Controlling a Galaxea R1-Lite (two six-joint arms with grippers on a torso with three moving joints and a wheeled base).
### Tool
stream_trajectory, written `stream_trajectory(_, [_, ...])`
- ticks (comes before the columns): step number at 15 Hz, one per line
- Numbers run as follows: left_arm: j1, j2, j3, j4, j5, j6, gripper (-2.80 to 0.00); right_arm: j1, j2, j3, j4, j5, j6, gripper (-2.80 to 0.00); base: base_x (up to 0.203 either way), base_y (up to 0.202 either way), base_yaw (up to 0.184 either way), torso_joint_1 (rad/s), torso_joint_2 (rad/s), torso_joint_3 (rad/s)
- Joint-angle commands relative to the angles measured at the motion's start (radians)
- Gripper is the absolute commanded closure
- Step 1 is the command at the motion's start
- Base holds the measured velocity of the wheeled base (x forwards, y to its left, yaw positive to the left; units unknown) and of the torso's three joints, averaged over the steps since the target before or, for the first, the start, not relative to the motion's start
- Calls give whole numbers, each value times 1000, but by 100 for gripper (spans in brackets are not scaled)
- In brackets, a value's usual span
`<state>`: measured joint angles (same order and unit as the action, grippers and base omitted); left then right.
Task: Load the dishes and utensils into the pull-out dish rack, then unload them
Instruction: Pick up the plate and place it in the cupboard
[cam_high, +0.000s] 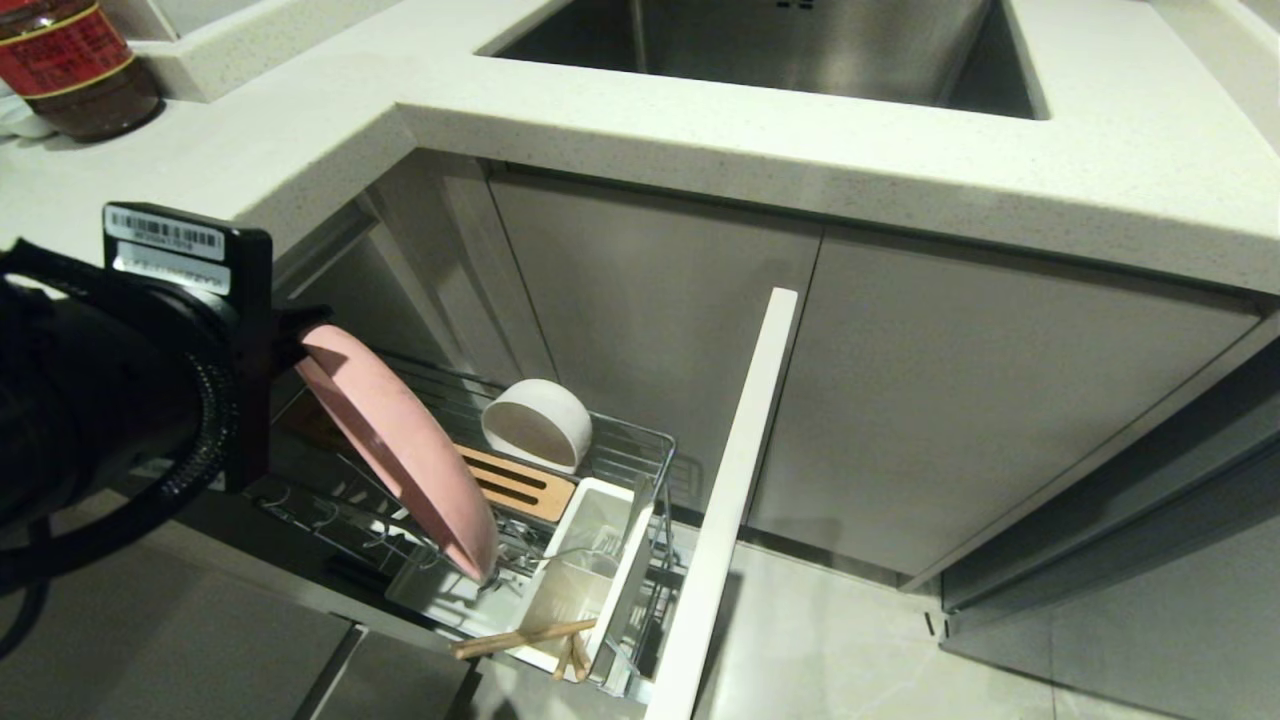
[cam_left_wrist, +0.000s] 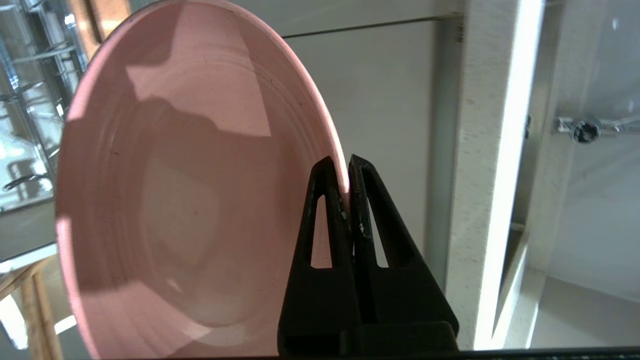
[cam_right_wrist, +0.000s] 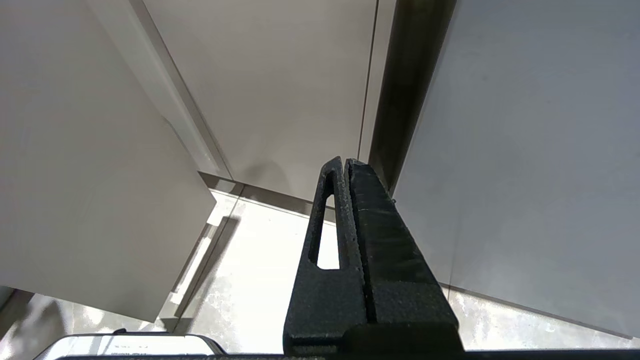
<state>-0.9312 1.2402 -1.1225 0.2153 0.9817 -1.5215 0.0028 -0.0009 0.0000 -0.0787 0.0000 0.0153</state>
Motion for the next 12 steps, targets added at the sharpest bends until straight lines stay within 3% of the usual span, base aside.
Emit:
stream_trajectory(1, [0,-4,37,2,9,-44,0,0,1,26,-1,0,0,0,0,0,0,0,0,0])
stream_trajectory(5, [57,-23,107,-15,5,-103,0,0,1,26,-1,0,1,0,0,0,0,0,0,0])
stream_trajectory(12, [131,-36,211,-188,-19,-108,0,0,1,26,-1,0,0,0,0,0,0,0,0,0])
